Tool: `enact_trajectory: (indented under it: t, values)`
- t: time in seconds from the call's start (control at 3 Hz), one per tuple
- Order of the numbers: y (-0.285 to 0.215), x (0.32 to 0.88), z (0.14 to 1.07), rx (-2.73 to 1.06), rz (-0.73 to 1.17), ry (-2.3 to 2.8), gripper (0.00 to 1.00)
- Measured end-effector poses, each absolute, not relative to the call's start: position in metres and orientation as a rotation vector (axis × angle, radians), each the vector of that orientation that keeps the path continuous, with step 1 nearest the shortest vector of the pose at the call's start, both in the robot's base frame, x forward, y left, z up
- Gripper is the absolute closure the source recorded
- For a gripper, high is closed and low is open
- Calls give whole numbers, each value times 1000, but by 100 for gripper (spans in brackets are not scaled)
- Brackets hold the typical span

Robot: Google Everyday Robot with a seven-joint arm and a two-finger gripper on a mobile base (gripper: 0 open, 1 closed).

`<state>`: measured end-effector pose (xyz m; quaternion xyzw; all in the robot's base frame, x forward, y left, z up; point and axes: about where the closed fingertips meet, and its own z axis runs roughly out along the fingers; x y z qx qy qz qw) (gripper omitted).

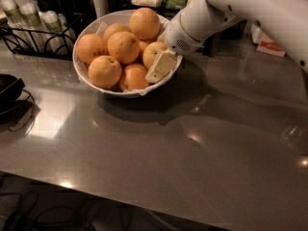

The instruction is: Pick orange from white bowl

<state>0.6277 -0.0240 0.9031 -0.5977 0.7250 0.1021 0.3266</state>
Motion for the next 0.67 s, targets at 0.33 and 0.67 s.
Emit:
enact_trajectory:
  t: [0.33,0.67]
  values:
    - [-25,631,897,-1547,253,1916,38]
    - [-25,633,892,-1533,246,1929,43]
